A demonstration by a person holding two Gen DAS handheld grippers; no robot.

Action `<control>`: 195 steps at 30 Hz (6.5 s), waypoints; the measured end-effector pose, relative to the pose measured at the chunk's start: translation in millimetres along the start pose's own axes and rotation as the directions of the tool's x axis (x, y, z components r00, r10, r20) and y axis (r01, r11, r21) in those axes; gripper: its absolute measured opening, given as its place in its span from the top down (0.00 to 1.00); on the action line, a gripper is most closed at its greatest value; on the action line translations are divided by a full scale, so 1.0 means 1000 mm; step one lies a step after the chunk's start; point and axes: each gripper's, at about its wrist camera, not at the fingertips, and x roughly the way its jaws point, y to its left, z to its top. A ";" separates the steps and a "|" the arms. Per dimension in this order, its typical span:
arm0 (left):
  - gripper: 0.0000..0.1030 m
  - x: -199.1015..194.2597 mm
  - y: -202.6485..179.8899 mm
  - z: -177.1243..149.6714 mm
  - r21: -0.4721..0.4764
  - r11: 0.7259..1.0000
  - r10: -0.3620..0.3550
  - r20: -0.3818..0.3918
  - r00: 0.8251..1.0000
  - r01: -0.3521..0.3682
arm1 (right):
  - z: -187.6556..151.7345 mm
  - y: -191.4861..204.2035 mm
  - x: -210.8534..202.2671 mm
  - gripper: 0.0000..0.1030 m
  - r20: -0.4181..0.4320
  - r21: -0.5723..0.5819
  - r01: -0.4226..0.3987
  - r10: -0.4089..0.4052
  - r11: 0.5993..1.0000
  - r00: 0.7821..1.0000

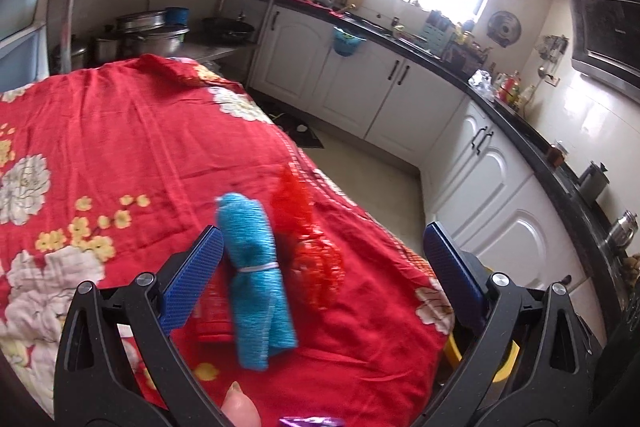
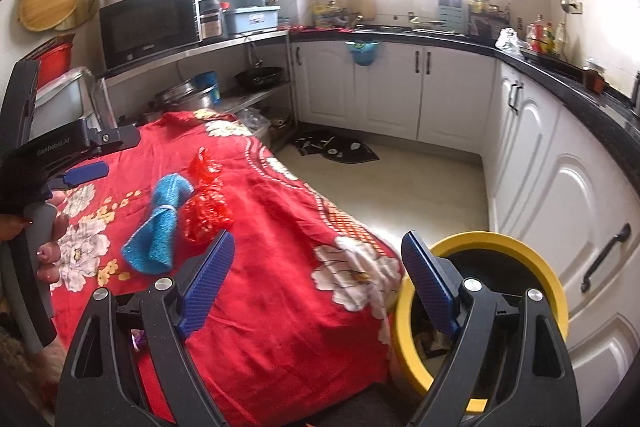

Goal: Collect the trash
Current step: 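Move both open tools back over the bedspread toward the red bag, then grasp the red plastic bag with the right tool while the left tool grasps the red can, then carry the red bag and red can over the yellow-rimmed bin with both tools, then open the right tool dropping the red bag while the left tool drops the can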

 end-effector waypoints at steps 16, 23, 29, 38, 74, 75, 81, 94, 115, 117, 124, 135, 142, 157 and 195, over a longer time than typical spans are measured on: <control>0.11 -0.005 0.065 -0.001 -0.076 0.991 0.103 -0.042 0.994 -0.106 | 0.000 0.050 0.055 0.20 -0.093 -0.086 -0.116 0.108 0.989 0.990; 0.11 0.010 0.083 -0.012 -0.100 0.990 0.090 -0.112 0.990 -0.102 | 0.000 0.063 0.086 0.20 -0.140 -0.080 -0.165 0.153 0.983 0.978; 0.15 0.029 0.091 -0.024 -0.089 0.989 0.100 -0.168 0.981 -0.116 | 0.010 0.066 0.110 0.20 -0.161 -0.046 -0.196 0.187 0.979 0.969; 0.44 0.060 0.100 -0.032 -0.114 0.989 0.065 -0.272 0.960 -0.099 | 0.029 0.079 0.152 0.26 -0.223 -0.028 -0.244 0.232 0.969 0.947; 0.75 0.040 0.113 -0.049 -0.079 0.991 0.086 -0.277 0.957 -0.112 | -0.017 0.058 0.146 0.80 -0.297 0.057 -0.290 0.293 0.955 0.909; 0.75 0.037 0.113 -0.048 -0.079 0.990 0.089 -0.271 0.958 -0.114 | -0.019 0.056 0.143 0.80 -0.296 0.061 -0.288 0.293 0.956 0.909; 0.75 0.018 0.107 -0.042 -0.066 0.992 0.091 -0.227 0.970 -0.109 | -0.023 0.048 0.128 0.80 -0.284 0.064 -0.279 0.286 0.958 0.915; 0.75 -0.011 0.056 -0.030 0.019 0.999 0.047 -0.133 0.990 -0.045 | -0.024 0.021 0.092 0.81 -0.228 0.091 -0.259 0.274 0.961 0.934; 0.75 0.005 -0.022 -0.029 0.110 0.993 -0.039 -0.130 0.991 0.053 | -0.025 -0.043 0.044 0.81 -0.152 0.147 -0.177 0.199 0.973 0.968; 0.75 0.007 -0.030 -0.029 0.118 0.991 -0.049 -0.132 0.990 0.065 | -0.026 -0.048 0.041 0.81 -0.146 0.153 -0.168 0.190 0.974 0.971; 0.75 0.013 -0.055 -0.031 0.143 0.984 -0.088 -0.137 0.987 0.108 | -0.026 -0.067 0.027 0.81 -0.125 0.175 -0.120 0.143 0.977 0.982; 0.75 0.022 -0.101 -0.034 0.175 0.968 -0.157 -0.133 0.979 0.179 | -0.028 -0.099 0.008 0.81 -0.097 0.210 -0.050 0.071 0.977 0.993; 0.75 0.028 -0.129 -0.035 0.199 0.955 -0.197 -0.140 0.970 0.222 | -0.029 -0.119 -0.005 0.81 -0.079 0.232 -0.005 0.024 0.973 0.997; 0.75 0.049 -0.187 -0.049 0.247 0.922 -0.261 -0.176 0.949 0.300 | -0.044 -0.165 -0.026 0.81 -0.072 0.283 0.137 -0.121 0.949 0.990; 0.75 0.136 -0.265 -0.110 0.313 0.881 -0.232 -0.368 0.900 0.355 | -0.102 -0.221 0.009 0.71 -0.231 0.380 0.296 -0.220 0.876 0.948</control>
